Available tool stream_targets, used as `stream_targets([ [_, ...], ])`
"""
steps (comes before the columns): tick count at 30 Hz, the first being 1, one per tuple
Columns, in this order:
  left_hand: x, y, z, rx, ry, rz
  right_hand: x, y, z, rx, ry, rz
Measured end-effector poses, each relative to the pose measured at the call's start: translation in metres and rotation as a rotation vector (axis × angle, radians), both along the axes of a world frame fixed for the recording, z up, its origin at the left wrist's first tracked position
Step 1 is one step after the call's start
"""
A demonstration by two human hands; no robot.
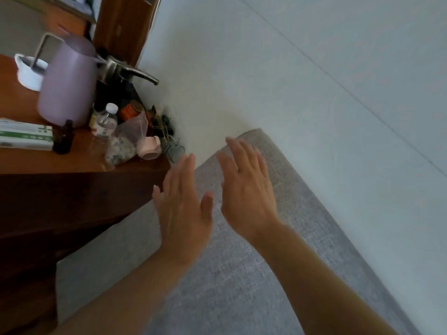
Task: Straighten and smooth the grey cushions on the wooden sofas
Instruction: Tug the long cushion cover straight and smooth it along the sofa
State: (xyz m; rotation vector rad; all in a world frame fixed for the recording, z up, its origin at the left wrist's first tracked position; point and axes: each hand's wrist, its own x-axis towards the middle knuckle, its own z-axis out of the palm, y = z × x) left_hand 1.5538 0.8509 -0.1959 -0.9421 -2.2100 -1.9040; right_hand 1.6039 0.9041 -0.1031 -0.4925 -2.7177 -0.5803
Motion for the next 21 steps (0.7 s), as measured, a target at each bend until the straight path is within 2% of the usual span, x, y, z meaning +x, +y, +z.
stream_targets([
  [2,0.002,0.015,-0.011,0.192,-0.065,0.099,-0.024,0.002,0.013,0.036,0.191,0.115],
  [4,0.018,0.035,-0.05,0.173,-0.155,0.079,-0.007,0.026,-0.011,0.139,0.165,0.145],
  [5,0.031,0.046,-0.075,0.06,-0.169,0.027,0.012,0.042,-0.03,0.214,0.05,0.085],
  [7,0.054,0.06,-0.121,-0.232,-0.176,-0.135,0.046,0.073,-0.063,0.312,-0.308,-0.087],
  [8,0.055,0.064,-0.131,-0.284,-0.192,-0.187,0.048,0.082,-0.068,0.317,-0.404,-0.176],
  [9,0.054,0.058,-0.139,-0.258,-0.224,-0.208,0.04,0.079,-0.074,0.304,-0.434,-0.22],
  [11,0.042,0.034,-0.134,-0.036,-0.304,-0.165,0.006,0.049,-0.074,0.303,-0.305,-0.157],
  [13,0.031,0.006,-0.159,0.112,-0.407,0.02,-0.018,0.013,-0.086,0.257,-0.121,0.035],
  [14,0.031,-0.005,-0.181,0.085,-0.451,0.113,-0.018,0.003,-0.103,0.21,-0.135,0.114],
  [15,0.035,-0.011,-0.202,-0.024,-0.491,0.132,-0.01,0.002,-0.125,0.207,-0.229,0.13],
  [17,0.057,-0.011,-0.241,-0.261,-0.442,-0.034,0.015,0.017,-0.166,0.241,-0.469,0.038],
  [18,0.062,-0.01,-0.255,-0.313,-0.412,-0.093,0.018,0.024,-0.175,0.273,-0.513,-0.006],
  [19,0.063,-0.014,-0.266,-0.285,-0.403,-0.088,0.011,0.021,-0.182,0.275,-0.502,-0.035],
  [21,0.049,-0.035,-0.268,-0.143,-0.484,-0.065,-0.007,-0.007,-0.183,0.214,-0.305,-0.017],
])
